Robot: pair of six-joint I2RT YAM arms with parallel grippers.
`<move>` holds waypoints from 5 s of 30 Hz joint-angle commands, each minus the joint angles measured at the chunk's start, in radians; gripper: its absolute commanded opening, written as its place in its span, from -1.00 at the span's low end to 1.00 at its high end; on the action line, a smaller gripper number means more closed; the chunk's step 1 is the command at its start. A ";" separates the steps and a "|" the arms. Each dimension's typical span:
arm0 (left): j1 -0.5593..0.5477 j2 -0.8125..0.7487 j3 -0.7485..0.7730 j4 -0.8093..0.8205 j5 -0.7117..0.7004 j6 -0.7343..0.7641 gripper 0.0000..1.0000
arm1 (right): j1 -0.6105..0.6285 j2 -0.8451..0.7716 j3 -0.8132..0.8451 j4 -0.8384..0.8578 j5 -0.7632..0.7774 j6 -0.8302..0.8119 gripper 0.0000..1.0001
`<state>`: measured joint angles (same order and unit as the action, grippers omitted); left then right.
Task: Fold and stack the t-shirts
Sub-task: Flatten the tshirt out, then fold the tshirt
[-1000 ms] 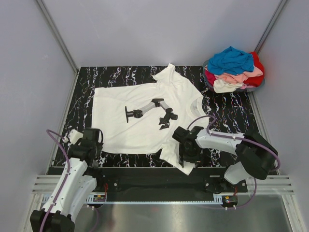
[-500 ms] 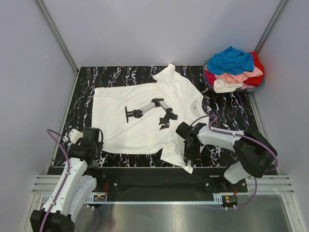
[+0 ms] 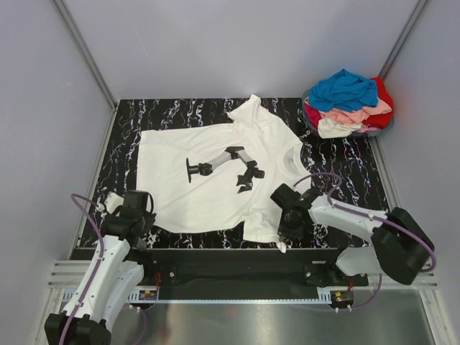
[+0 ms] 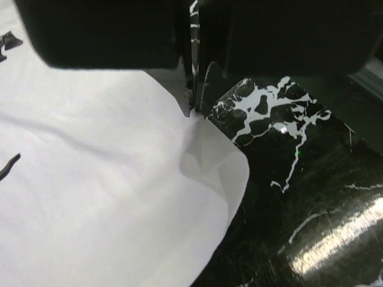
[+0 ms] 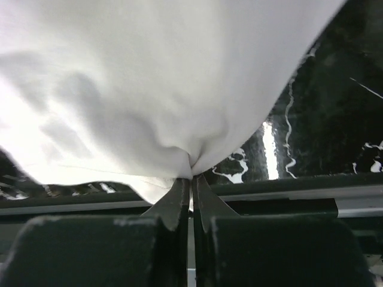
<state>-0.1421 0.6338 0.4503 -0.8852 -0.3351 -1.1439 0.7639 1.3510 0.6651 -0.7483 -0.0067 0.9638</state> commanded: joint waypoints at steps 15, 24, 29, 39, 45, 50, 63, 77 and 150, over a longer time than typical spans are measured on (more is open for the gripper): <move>-0.005 -0.036 0.220 -0.213 0.185 0.114 -0.95 | -0.012 -0.482 0.169 -0.333 0.250 0.116 -1.00; -0.002 0.187 0.333 -0.164 0.203 0.256 -0.94 | -0.121 -0.175 0.487 -0.254 0.292 -0.126 -1.00; 0.025 0.289 0.402 -0.141 0.176 0.317 -0.91 | -0.227 -0.012 0.637 -0.192 0.222 -0.258 -1.00; 0.071 0.523 0.493 -0.092 0.134 0.407 -0.90 | -0.311 0.284 0.849 -0.166 0.151 -0.395 -1.00; 0.110 0.601 0.519 -0.083 0.110 0.435 -0.89 | -0.336 0.396 0.959 -0.180 0.122 -0.434 -1.00; 0.137 0.653 0.515 -0.060 0.104 0.450 -0.88 | -0.351 0.483 1.045 -0.198 0.111 -0.464 -1.00; 0.262 0.941 0.685 -0.063 0.114 0.546 -0.39 | -0.422 0.884 1.566 -0.365 0.152 -0.540 0.62; 0.246 0.536 0.590 -0.086 0.094 0.588 0.40 | -0.453 0.413 0.892 0.009 -0.174 -0.436 0.62; 0.151 0.823 0.531 -0.014 -0.004 0.696 0.08 | -0.376 0.537 0.778 0.135 -0.078 -0.313 -0.24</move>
<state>0.0139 1.4933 0.9497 -0.8974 -0.3054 -0.4526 0.3614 1.8877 1.4937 -0.6197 -0.1158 0.6537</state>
